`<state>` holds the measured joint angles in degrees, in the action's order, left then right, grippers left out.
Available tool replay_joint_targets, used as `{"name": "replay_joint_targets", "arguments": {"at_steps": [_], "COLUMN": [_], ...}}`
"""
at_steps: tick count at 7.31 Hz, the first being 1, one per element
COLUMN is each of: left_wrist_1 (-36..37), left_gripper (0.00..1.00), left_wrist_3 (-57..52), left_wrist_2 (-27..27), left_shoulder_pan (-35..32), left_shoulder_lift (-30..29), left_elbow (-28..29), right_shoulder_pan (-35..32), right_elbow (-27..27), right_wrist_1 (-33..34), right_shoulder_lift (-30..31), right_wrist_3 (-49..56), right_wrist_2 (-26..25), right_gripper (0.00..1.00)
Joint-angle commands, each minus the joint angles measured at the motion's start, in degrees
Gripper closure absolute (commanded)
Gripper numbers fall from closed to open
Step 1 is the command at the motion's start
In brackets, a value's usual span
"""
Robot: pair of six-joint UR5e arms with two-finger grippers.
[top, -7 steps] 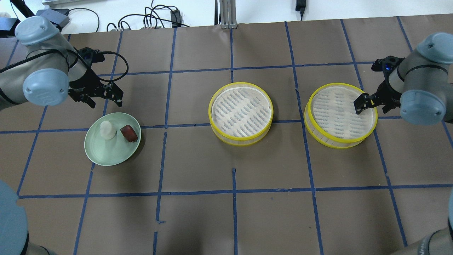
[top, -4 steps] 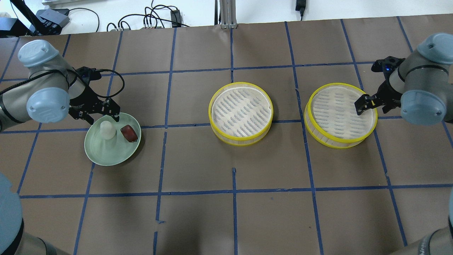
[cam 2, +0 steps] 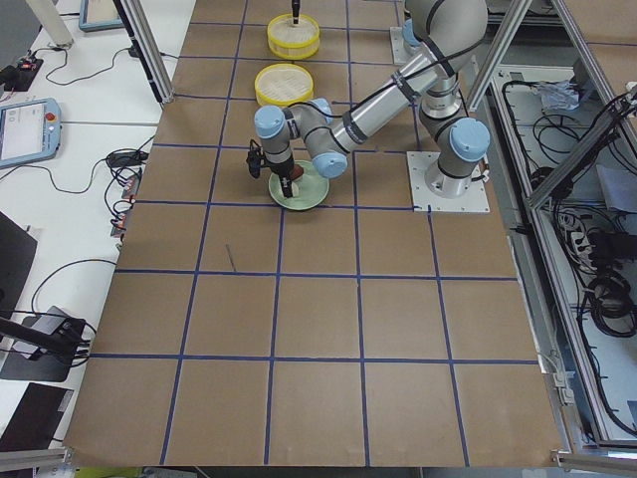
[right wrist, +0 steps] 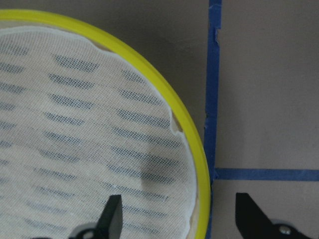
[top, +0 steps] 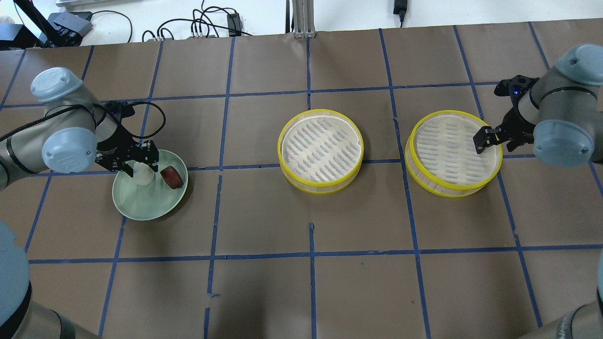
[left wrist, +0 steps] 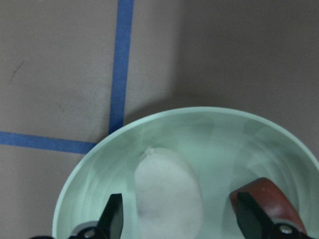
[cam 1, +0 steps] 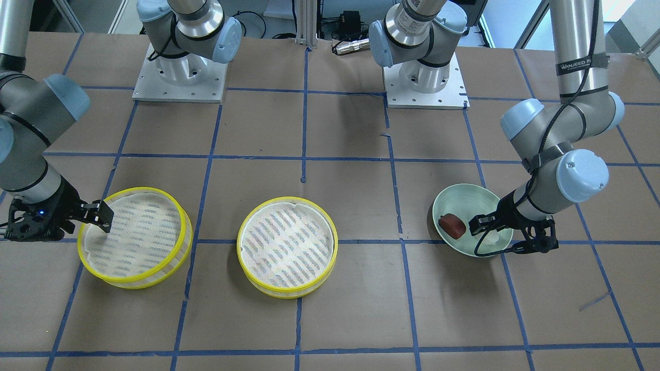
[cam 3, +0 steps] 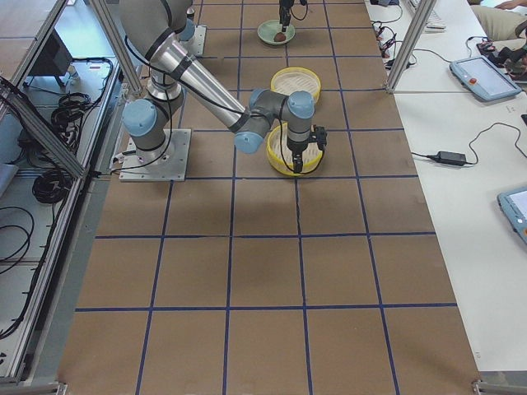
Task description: Stack buns with steamer
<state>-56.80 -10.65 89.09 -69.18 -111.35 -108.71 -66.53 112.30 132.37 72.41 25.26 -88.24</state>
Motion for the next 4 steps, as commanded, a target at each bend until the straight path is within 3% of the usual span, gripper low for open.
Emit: {"name": "replay_joint_targets", "arguments": {"at_steps": [1, 4], "left_wrist_1": [0.02, -2.68], "left_gripper": [0.88, 0.96], "left_wrist_3": [2.28, 3.09], "left_wrist_2": [0.29, 2.30], "left_shoulder_pan": [0.01, -0.43], "left_shoulder_lift": [-0.01, 4.10], "left_elbow": [0.08, 3.75], "right_shoulder_pan": [0.00, -0.09], "right_elbow": [-0.06, -0.24], "right_wrist_1": [0.00, -0.09], "right_shoulder_lift": [0.01, 0.10], "right_wrist_3": [-0.13, -0.39], "right_wrist_2": [0.00, 0.00], "right_gripper": [0.42, 0.66]}}
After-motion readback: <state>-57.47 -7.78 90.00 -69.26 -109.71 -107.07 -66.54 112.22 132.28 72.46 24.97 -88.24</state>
